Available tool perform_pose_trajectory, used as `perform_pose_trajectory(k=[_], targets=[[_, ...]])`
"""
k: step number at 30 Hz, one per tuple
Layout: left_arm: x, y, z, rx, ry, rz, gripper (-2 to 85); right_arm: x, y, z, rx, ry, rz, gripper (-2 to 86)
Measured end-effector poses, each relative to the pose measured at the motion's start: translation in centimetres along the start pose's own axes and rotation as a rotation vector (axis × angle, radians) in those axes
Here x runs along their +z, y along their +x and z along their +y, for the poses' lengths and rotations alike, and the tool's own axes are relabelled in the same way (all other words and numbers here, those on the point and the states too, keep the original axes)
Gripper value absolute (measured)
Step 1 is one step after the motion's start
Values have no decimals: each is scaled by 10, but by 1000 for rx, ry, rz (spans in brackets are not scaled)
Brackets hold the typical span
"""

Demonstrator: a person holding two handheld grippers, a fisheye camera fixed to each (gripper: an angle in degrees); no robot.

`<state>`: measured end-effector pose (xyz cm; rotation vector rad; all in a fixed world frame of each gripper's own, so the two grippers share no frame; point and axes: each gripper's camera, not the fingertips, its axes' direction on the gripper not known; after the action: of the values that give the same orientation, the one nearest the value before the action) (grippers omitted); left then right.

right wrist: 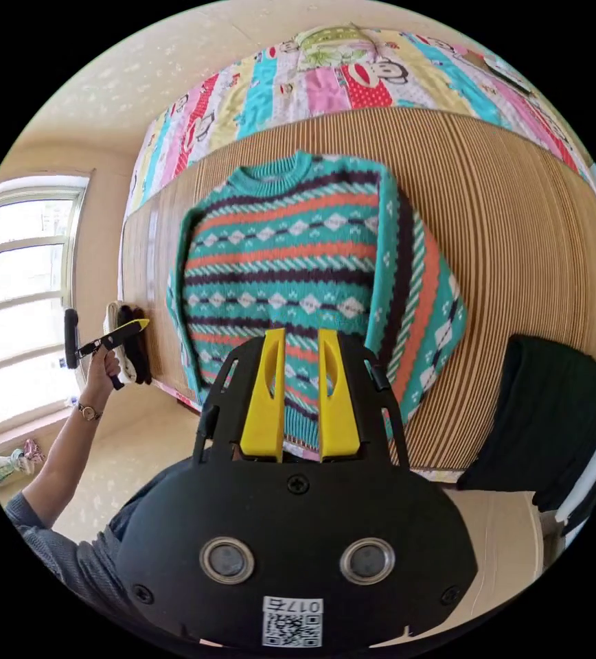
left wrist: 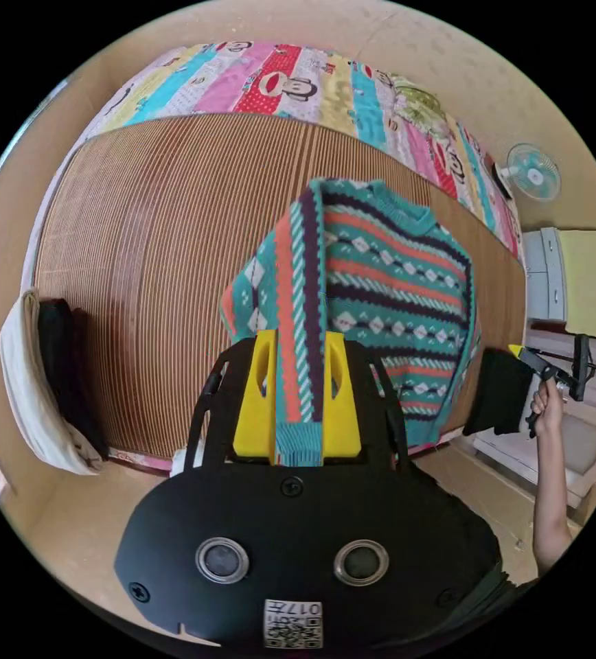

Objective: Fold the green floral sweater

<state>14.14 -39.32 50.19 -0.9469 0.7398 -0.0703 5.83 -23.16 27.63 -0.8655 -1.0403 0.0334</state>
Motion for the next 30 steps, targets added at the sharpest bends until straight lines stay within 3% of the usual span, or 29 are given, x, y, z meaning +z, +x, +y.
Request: perform_pose_trajectory(k=[4,7,12,15,17,18,20,22,24,26,30], targets=[[54,-39,56,27,-116,90,135,41,39,62,167,-22,-44,160],[35,-48,67,20,-52,65,133,50,58,85,262,-26,-55,168],[-17,-69,39,112,-186,-35,70,45,76,95,318,-75,-10,170],[-105,-140,26,161,-113,471,36,29,83,98,307,-64,86,175],[-199,-226,34,112,127,949,35,23,92,100,321,-57,96,180],[-220,-249,37,79,184,1027,37,22,98,101,327,-56,83,180],[-303,-354,60,-99,498,1199,46,23,107,99,331,-62,62,180],[-350,-427,89,-277,716,1159,59,30,116,94,325,-95,37,180],[-386,-473,114,-378,817,992,69,38,122,89,318,-139,42,178],[-409,-486,123,-416,720,750,69,40,126,84,329,-177,54,168],[-381,-441,107,-302,402,602,83,20,138,66,268,-331,104,75]])
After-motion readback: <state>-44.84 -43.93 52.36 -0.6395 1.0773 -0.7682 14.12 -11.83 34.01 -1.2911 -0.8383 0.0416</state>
